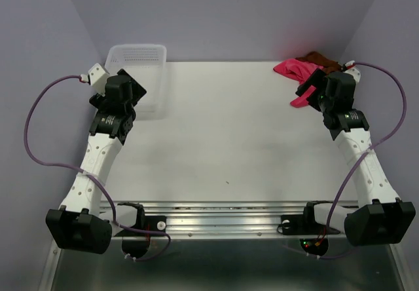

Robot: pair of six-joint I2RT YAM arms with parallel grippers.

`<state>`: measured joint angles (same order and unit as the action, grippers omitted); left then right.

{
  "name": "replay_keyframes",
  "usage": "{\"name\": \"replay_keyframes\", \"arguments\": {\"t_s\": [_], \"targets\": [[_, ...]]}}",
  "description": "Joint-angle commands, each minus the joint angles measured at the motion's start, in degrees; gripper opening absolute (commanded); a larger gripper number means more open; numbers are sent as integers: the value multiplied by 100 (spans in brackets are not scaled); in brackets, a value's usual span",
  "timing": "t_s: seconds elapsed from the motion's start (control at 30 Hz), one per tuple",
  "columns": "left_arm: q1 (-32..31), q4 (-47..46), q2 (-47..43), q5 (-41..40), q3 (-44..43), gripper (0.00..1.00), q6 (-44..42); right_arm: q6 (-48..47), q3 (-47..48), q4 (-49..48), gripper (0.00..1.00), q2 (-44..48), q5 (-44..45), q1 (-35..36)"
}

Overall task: Roll the towels
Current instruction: Grab a towel with the right arm

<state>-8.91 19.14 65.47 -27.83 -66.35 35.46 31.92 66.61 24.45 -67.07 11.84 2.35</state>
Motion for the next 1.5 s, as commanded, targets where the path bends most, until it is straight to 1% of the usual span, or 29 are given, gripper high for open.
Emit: {"name": "replay_keyframes", "arguments": {"t_s": [0.0, 0.2, 0.4, 0.43, 0.53, 0.6, 0.7, 0.73, 0.8, 0.83, 0.93, 1.13, 1.17, 1.27, 1.47], "targets": [[12, -156, -228, -266, 34, 99, -13, -90, 45, -72, 100, 185, 258, 20], [29, -103, -228, -284, 8, 99, -31, -186, 71, -89, 100, 247, 284, 20], [38, -112, -175, -126, 43, 99, -101, -344, 150, -80, 100, -157, 433, 20], [38, -173, -166, -65, 69, 99, -92, -327, 194, -80, 100, -262, 590, 20], [38, -314, -158, 111, 148, 99, -110, -406, 510, -98, 100, -867, 1029, 20], [38, -332, -140, 164, 157, 99, -145, -598, 853, -98, 100, -1384, 1058, 20], [38, -314, -105, 156, 157, 99, -136, -731, 1266, -107, 100, -1931, 865, -121], [38, -314, -61, 164, 166, 99, -119, -731, 1380, -107, 100, -2324, 777, -199], [38, -323, 35, 217, 175, 99, -110, -889, 1809, -116, 100, -2766, 645, -253], [38, -323, 62, 304, 166, 99, -110, -933, 1968, -98, 100, -3177, 575, -253], [38, -314, 150, 393, 166, 99, -75, -942, 2442, -89, 100, -3872, 548, -384], [38, -288, 203, 393, 201, 99, -110, -1091, 3068, -81, 100, -4850, 697, -560], [38, -288, 203, 384, 201, 99, -136, -1126, 3277, -89, 100, -5121, 697, -612], [38, -279, 229, 384, 210, 99, -136, -1171, 3673, -19, 100, -5561, 706, -666], [38, -252, 220, 367, 262, 99, -119, -1039, 4017, -28, 100, -6072, 935, -789]]}}
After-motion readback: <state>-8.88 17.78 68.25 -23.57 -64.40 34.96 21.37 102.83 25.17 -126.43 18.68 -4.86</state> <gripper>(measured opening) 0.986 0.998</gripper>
